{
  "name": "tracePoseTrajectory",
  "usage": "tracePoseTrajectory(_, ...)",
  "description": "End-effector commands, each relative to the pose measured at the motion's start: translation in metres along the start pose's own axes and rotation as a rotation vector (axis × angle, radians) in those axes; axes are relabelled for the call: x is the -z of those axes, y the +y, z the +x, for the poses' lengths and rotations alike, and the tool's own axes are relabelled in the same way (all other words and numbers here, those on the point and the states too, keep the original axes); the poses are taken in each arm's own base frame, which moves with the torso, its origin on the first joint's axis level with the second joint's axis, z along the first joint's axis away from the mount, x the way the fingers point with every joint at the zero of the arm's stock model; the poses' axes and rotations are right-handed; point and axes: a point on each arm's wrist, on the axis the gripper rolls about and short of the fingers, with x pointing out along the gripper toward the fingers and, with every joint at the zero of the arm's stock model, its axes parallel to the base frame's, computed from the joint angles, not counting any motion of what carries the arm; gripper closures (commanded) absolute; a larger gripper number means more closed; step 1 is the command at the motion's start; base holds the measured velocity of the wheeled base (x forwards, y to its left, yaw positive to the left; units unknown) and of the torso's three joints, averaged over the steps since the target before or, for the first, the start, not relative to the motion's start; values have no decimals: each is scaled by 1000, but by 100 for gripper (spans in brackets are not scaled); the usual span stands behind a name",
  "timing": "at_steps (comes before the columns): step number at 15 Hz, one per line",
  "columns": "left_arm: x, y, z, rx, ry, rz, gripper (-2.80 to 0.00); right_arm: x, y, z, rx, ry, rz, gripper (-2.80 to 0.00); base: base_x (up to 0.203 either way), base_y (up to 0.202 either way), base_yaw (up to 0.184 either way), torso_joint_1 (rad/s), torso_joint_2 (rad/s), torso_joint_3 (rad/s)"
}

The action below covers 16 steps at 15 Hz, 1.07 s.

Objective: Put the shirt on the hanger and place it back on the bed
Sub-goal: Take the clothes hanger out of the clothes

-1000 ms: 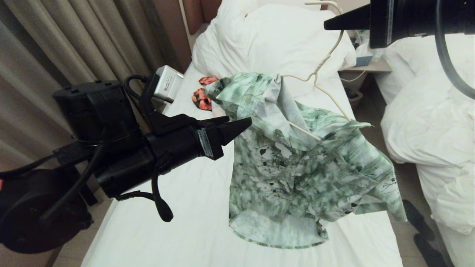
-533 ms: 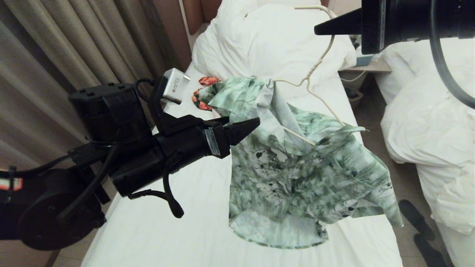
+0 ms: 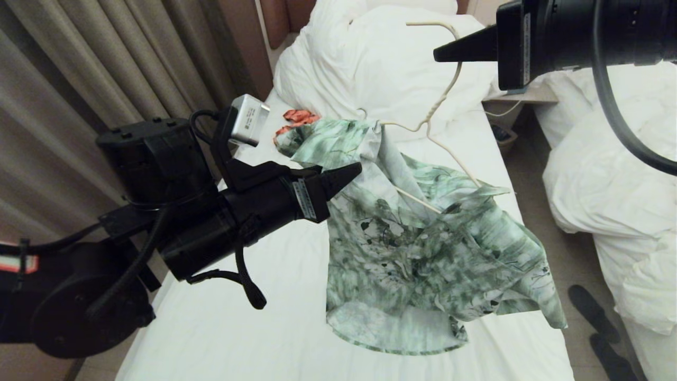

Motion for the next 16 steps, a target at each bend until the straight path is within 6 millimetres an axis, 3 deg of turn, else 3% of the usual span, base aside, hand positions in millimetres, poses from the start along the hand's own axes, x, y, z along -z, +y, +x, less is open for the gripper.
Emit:
tracePoseTrajectory(1, -2, -8, -1, 11, -12, -1, 0, 2, 1, 4, -6, 9, -2, 0, 0, 0, 0, 0, 0, 0)
tracePoseTrajectory(5, 1, -31, -1, 8, -22, -5, 0, 4, 3, 11, -12, 6, -3, 0, 0, 0, 0, 0, 0, 0)
tracePoseTrajectory(11, -5, -89, -17, 28, -53, -10, 0, 5, 23, 24, -25, 14, -13, 0, 0, 0, 0, 0, 0, 0)
tracePoseTrajectory(14, -15, -104, -32, 43, -53, 6, 0, 8, 34, 29, -51, 28, -18, 0, 0, 0, 0, 0, 0, 0)
tracePoseTrajectory(16, -11, -104, -31, 48, -38, 11, 0, 8, 38, 31, -47, 29, -20, 0, 0, 0, 0, 0, 0, 0)
